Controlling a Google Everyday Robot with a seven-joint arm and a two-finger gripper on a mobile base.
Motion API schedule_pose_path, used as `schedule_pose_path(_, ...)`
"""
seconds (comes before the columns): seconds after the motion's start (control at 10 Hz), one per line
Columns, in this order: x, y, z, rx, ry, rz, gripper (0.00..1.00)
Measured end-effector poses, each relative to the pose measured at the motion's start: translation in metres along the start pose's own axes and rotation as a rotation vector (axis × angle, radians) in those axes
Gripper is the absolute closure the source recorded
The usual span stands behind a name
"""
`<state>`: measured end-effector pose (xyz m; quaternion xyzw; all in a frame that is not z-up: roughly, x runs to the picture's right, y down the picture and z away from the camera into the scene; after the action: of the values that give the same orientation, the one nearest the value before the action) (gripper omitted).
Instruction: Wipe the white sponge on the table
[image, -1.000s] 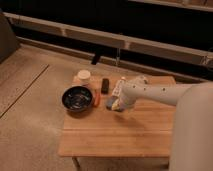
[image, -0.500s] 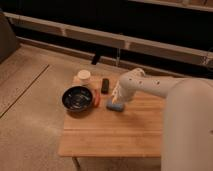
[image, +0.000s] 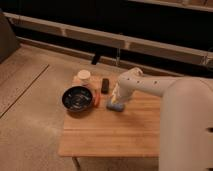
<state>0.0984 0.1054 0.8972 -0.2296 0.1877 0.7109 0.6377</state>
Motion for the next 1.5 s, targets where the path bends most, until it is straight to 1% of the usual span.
schedule_pose_path(0.3, -0.004, -0.002, 0.014, 0.017, 0.021, -0.024, 0.35)
schedule_pose_path(0.5, -0.006, -0.005, 0.02, 0.02, 0.034, -0.02, 0.36)
schedule_pose_path(0.6, -0.006, -0.005, 0.021, 0.019, 0.044, -0.013, 0.41)
schedule_pose_path(0.7, -0.006, -0.005, 0.022, 0.011, 0.056, -0.008, 0.53)
schedule_pose_path(1.0, -0.009, -0.004, 0.02, -0.002, 0.058, -0.006, 0.82)
schedule_pose_path(1.1, -0.009, -0.005, 0.019, -0.004, 0.058, -0.003, 0.85)
schedule_pose_path(1.2, -0.01, -0.006, 0.018, -0.004, 0.056, -0.001, 0.85)
schedule_pose_path(1.4, -0.01, -0.011, 0.015, 0.005, 0.049, 0.024, 0.85)
schedule_pose_path(1.5, -0.009, -0.014, 0.011, 0.017, 0.044, 0.038, 0.85)
